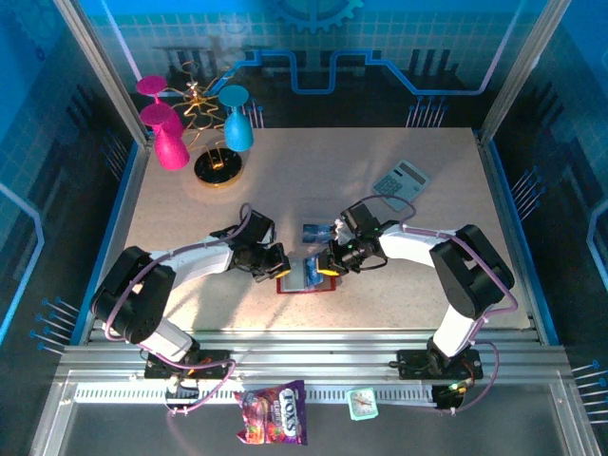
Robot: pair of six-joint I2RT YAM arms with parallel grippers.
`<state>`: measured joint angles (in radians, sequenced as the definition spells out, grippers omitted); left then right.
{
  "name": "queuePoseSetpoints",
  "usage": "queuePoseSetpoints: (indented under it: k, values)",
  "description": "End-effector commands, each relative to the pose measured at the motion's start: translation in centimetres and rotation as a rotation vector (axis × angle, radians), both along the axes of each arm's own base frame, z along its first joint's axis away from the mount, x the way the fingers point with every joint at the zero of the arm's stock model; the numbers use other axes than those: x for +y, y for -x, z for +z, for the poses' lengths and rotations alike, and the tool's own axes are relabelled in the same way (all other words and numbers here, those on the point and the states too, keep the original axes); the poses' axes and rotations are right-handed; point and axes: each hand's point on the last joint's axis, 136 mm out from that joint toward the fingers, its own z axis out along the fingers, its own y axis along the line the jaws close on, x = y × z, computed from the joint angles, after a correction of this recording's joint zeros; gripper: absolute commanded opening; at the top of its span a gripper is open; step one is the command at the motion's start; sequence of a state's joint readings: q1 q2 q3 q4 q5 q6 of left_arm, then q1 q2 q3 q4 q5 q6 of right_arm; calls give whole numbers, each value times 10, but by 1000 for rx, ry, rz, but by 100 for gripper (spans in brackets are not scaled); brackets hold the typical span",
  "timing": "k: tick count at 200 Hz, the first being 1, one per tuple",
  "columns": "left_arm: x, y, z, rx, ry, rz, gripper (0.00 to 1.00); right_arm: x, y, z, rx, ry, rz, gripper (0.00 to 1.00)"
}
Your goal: Take the credit cards out of the card holder
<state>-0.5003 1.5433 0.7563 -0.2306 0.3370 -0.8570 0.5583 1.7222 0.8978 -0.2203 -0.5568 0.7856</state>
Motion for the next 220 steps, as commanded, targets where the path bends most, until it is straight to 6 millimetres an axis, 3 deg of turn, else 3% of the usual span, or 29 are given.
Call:
queuePoseSetpoints:
  k: [1,154,220]
  values:
    - [1,6,2,-6,-1,-24,6,3,0,4,-4,8,5,16]
    - [1,5,4,-18,10,-18,7,2,2,18,-32,-1,7,10]
    - [3,3,10,-43,17,-4,7,-19,5,29,-110,118,79,6]
